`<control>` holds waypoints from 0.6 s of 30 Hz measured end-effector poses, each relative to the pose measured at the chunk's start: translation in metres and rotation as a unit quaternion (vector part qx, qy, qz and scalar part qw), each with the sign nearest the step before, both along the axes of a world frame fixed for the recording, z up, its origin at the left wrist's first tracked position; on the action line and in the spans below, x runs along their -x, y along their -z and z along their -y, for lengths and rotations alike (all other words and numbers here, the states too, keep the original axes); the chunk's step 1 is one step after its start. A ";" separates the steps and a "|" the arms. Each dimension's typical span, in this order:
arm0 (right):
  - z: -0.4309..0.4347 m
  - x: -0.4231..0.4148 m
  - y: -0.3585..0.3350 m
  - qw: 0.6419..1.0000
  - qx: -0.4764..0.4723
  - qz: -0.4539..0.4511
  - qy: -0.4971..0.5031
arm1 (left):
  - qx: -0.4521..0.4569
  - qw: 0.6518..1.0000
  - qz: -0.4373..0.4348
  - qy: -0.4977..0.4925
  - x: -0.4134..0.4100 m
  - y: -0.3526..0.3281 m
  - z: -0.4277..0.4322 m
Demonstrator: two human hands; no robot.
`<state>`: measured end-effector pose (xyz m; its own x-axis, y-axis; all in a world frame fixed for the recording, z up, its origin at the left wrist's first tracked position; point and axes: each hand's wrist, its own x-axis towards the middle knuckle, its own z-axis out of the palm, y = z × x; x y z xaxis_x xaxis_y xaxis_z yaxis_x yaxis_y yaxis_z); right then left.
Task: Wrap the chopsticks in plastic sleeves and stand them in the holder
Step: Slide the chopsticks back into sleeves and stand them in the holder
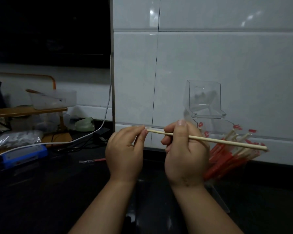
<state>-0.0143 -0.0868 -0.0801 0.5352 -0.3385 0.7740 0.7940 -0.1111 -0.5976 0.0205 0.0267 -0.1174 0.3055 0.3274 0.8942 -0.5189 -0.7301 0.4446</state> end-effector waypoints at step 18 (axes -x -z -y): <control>0.003 -0.003 -0.007 0.993 -0.021 -0.101 -0.065 | -0.149 0.980 0.113 -0.063 0.001 0.001 0.000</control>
